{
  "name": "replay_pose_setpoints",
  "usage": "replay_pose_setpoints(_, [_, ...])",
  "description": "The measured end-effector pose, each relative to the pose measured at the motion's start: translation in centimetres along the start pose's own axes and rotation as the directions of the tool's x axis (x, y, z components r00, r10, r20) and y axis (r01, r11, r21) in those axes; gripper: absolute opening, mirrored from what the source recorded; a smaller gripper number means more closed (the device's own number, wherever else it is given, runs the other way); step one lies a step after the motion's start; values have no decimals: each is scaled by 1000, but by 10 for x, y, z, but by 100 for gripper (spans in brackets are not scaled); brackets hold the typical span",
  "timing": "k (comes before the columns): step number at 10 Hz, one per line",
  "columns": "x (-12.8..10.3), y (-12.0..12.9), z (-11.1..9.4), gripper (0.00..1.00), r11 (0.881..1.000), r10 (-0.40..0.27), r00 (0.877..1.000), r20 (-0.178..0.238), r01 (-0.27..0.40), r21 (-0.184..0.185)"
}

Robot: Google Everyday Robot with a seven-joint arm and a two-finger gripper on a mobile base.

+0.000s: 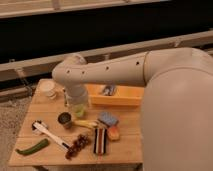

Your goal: Place pepper in paper cup

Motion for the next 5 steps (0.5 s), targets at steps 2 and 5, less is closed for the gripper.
replay_pose_setpoints(2, [-10, 55, -5, 65, 977, -214, 976, 43, 214, 4])
replay_pose_setpoints(5, [-8, 129, -1, 65, 856, -516, 851, 101, 517, 12])
